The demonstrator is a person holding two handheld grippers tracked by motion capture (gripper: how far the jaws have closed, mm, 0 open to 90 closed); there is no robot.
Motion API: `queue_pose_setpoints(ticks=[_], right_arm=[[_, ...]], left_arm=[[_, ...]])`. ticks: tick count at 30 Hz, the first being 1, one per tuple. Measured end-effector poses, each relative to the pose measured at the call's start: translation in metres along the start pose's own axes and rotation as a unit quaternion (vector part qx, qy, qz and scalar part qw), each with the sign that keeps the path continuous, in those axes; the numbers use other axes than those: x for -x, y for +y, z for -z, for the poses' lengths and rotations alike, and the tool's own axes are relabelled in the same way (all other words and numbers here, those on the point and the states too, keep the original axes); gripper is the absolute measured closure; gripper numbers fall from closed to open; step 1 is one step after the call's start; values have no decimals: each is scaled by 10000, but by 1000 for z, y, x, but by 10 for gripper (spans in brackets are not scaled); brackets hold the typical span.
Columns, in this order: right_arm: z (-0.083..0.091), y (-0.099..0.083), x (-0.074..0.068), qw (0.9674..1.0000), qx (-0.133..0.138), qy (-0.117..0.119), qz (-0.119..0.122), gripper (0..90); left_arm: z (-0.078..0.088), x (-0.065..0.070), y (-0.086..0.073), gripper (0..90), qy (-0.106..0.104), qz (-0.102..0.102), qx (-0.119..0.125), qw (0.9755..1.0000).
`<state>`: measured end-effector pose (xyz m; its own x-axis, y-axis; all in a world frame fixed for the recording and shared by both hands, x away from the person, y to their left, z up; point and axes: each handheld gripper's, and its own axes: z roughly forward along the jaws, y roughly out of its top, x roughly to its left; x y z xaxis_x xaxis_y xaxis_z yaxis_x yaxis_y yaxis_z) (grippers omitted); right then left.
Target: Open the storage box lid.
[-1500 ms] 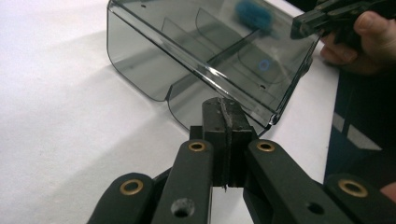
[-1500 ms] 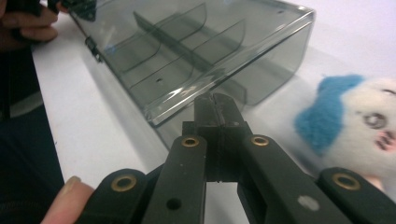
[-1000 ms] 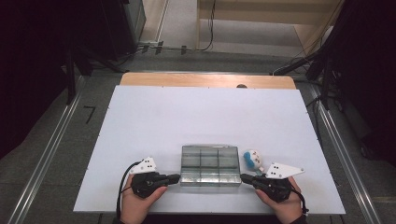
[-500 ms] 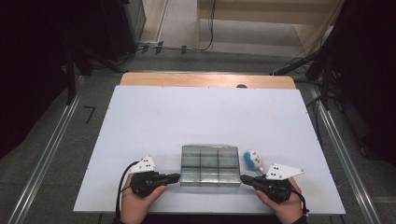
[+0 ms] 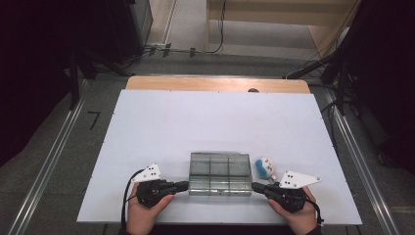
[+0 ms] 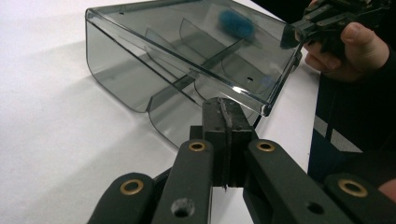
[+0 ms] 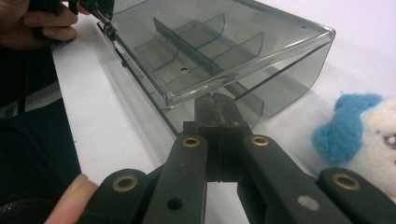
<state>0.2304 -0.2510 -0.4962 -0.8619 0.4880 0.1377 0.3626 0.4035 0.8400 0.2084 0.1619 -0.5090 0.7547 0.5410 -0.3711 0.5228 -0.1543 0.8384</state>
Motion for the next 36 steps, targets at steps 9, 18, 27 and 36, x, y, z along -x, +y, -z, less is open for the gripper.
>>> queue_pose_setpoints(ticks=[9,18,27,36], right_arm=[[1,6,-1,9998,187,-3,51,879],[4,13,-3,9993,342,-24,128,879],[2,24,0,9987,467,-66,206,879],[1,38,2,9980,575,-75,235,879]], left_arm=[[1,3,5,900,-11,-135,229,9996],[-4,7,12,900,-57,-413,414,9983],[-5,8,24,900,-7,-599,580,9965],[-3,1,34,816,-29,-523,656,9965]])
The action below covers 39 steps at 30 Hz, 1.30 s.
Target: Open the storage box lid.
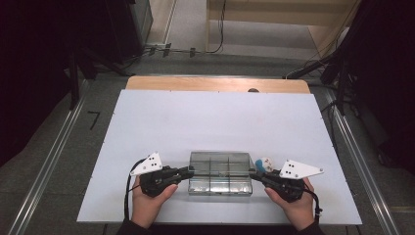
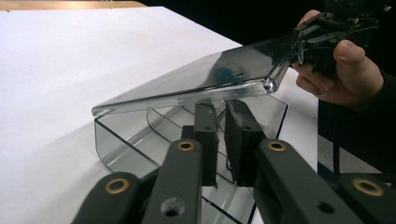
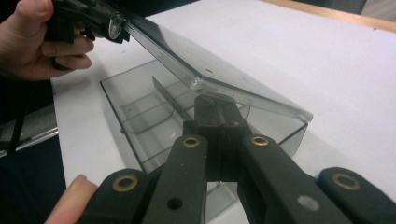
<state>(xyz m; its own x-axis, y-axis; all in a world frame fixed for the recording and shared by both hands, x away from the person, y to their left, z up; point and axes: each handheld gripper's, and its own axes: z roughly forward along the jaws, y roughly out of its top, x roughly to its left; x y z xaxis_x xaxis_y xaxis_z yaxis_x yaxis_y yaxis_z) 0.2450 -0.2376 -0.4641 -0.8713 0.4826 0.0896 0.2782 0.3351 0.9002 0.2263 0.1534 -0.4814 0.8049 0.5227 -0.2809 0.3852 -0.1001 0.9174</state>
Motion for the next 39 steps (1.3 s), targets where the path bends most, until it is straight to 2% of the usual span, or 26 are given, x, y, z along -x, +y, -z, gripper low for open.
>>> queue_pose_setpoints(ticks=[2,5,7,12,15,17,18,21,26,30,35,39], right_arm=[[-1,3,1,10000,30,-6,3,879],[-3,8,3,10000,48,-6,9,879],[-4,10,4,10000,54,-9,11,879],[-6,14,6,10000,64,-2,-33,879],[-7,16,8,10000,67,1,-73,879],[-8,18,9,9999,77,-2,-65,879],[-8,19,10,9999,92,-8,-73,879],[-8,21,11,9999,116,-1,-73,879],[-10,26,13,9998,173,-5,-121,879],[-13,29,14,9997,186,1,-137,879],[-15,31,16,9998,148,-79,-97,879],[-16,32,18,9997,163,-114,-128,879]], left_arm=[[2,0,2,757,59,-38,23,10000],[4,-1,2,610,113,-43,85,9999],[6,-3,1,514,227,-50,180,9996],[8,-10,4,363,445,-27,234,9987],[7,-13,7,242,534,-7,246,9983],[4,-17,10,110,515,45,176,9985],[2,-19,11,4,499,94,133,9986],[-4,-23,12,0,548,117,75,9984],[-12,-29,15,0,502,124,81,9986],[-18,-34,17,50,595,182,49,9981],[-26,-41,18,160,688,252,60,9973],[-31,-43,19,293,665,152,140,9976]])
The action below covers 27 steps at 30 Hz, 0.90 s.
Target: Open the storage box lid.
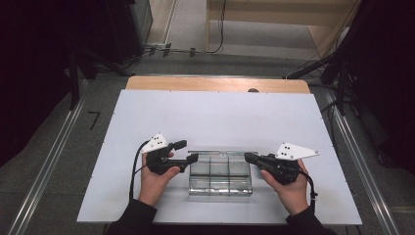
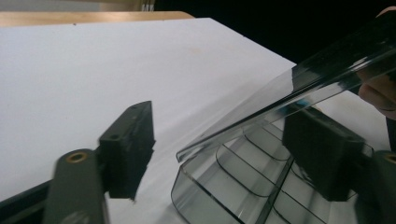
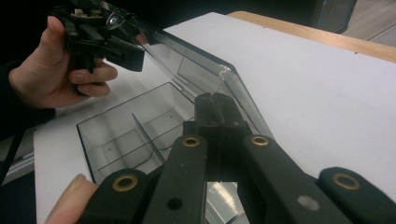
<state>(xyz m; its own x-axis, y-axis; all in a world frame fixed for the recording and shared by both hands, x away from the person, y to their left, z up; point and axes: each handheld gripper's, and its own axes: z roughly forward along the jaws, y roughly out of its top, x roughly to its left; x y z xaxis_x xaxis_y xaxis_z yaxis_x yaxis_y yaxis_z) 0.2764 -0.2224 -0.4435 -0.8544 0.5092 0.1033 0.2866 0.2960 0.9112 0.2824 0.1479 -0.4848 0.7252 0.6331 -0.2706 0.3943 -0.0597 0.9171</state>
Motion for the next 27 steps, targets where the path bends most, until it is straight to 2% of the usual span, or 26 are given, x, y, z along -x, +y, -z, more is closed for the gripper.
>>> queue_pose_setpoints(ticks=[4,7,12,15,18,21,24,27], right_arm=[[-1,2,2,10000,28,-23,-48,879],[0,2,3,10000,45,-36,-67,879],[1,1,4,9999,58,-53,-79,879],[2,1,4,9999,55,-66,-87,878],[3,-2,5,10000,16,-50,-73,878],[6,-7,9,9998,-121,60,-126,872],[10,-12,12,9998,-98,30,-194,824],[16,-15,15,9996,-52,-137,-243,747]], left_arm=[[-3,-1,0,395,-20,-63,-4,10000],[-6,1,-2,438,-8,-123,-47,9999],[-9,-2,-4,517,-33,-41,-96,9999],[-10,-1,-4,567,-68,-76,-131,9999],[-9,-1,-4,576,-70,-41,-118,9999],[-9,-2,-3,594,-64,10,-88,9999],[-9,-2,-3,601,-66,26,-70,10000],[-9,-3,-2,606,-78,39,-63,9999]])
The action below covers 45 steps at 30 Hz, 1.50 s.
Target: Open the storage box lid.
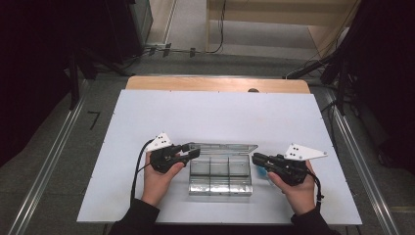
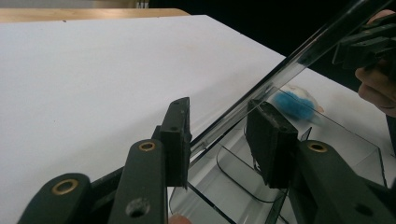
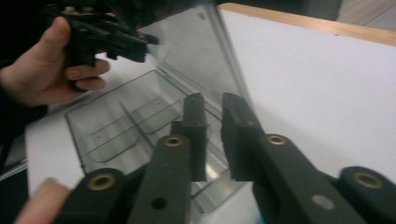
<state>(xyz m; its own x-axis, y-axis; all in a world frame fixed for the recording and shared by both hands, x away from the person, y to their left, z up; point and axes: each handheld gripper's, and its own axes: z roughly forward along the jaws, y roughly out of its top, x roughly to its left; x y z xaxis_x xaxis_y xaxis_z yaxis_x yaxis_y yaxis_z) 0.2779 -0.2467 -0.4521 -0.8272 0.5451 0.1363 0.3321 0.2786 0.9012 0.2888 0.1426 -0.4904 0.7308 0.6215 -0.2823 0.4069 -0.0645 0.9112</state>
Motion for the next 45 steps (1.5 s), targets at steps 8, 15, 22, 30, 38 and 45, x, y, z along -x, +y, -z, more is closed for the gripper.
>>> queue_pose_setpoints(ticks=[8,15,22,30,38,45], right_arm=[[-15,4,12,9993,-107,-259,-267,344],[-33,11,24,9980,-241,-69,-582,396],[-49,15,31,9961,-336,-159,-797,535],[-60,13,36,9926,-508,-433,-1011,715],[-62,11,38,9907,-538,-410,-1181,730],[-61,9,36,9896,-567,-437,-1245,738]], left_arm=[[-3,-5,2,646,4,189,29,9998],[-7,-10,4,674,55,374,12,9993],[-11,-15,6,695,99,466,-34,9989],[-15,-20,3,755,171,631,-43,9979],[-16,-25,2,775,66,931,-60,9956],[-15,-26,2,783,-4,1018,-120,9947]])
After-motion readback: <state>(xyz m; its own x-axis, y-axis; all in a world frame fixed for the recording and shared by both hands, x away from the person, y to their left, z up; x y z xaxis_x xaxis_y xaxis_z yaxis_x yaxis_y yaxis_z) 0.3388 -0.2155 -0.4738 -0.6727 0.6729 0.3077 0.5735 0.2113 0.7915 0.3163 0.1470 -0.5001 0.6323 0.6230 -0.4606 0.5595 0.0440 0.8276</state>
